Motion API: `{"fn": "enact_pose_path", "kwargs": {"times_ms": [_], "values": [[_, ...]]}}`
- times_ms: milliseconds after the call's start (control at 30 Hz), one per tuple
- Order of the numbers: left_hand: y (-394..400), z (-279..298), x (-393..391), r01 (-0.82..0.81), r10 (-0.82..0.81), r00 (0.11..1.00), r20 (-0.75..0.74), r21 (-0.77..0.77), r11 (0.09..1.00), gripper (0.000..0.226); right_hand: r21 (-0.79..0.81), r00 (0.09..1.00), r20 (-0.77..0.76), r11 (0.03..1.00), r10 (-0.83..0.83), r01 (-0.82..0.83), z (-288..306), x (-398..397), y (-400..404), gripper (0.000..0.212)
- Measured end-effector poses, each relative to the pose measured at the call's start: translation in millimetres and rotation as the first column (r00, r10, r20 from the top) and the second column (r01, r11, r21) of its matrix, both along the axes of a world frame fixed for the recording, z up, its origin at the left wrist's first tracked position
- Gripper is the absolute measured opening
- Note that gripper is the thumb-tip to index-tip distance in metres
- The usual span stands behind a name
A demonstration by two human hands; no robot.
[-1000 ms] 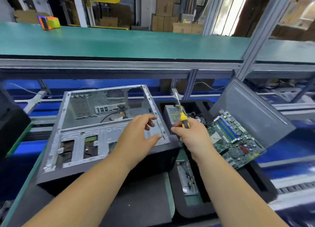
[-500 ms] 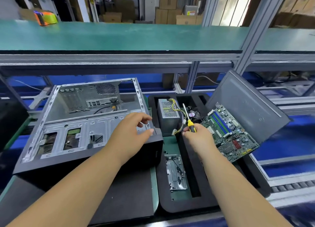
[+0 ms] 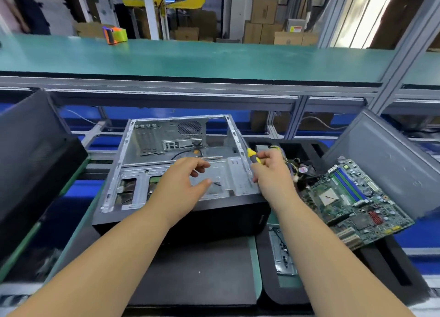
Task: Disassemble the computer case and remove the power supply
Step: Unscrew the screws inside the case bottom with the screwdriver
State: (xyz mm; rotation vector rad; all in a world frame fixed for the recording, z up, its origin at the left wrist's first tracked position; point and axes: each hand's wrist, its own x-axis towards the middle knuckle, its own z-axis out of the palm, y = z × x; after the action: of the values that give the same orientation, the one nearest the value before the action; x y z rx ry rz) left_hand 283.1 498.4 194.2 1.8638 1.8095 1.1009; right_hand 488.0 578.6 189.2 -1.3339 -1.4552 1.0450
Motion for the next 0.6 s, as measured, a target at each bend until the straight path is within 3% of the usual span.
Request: {"fn": "enact_pose_path", "kwargs": {"times_ms": [133, 367, 467, 600], "values": [[-8, -3, -48, -0.083, 0.083, 0.996, -0.017, -0.001, 0.997, 0.030, 0.022, 0.999, -0.009, 0.999, 0.036, -0.036, 1, -49, -4, 0.023], [-13, -8, -131, -0.294, 0.281, 0.930, -0.236, -0.019, 0.956, 0.037, 0.055, 0.994, -0.001, 0.992, 0.111, -0.111, 0, -114, -12, 0.023], [-11, -13, -156, -0.369, 0.341, 0.914, -0.219, -0.098, 0.924, 0.037, 0.067, 0.990, -0.022, 0.989, 0.137, -0.135, 2, -134, -17, 0.019], [-9, -23, -176, -0.352, 0.331, 0.931, -0.153, -0.138, 0.926, 0.039, 0.094, 0.986, -0.036, 0.983, 0.162, -0.158, 6, -156, -20, 0.012]]}}
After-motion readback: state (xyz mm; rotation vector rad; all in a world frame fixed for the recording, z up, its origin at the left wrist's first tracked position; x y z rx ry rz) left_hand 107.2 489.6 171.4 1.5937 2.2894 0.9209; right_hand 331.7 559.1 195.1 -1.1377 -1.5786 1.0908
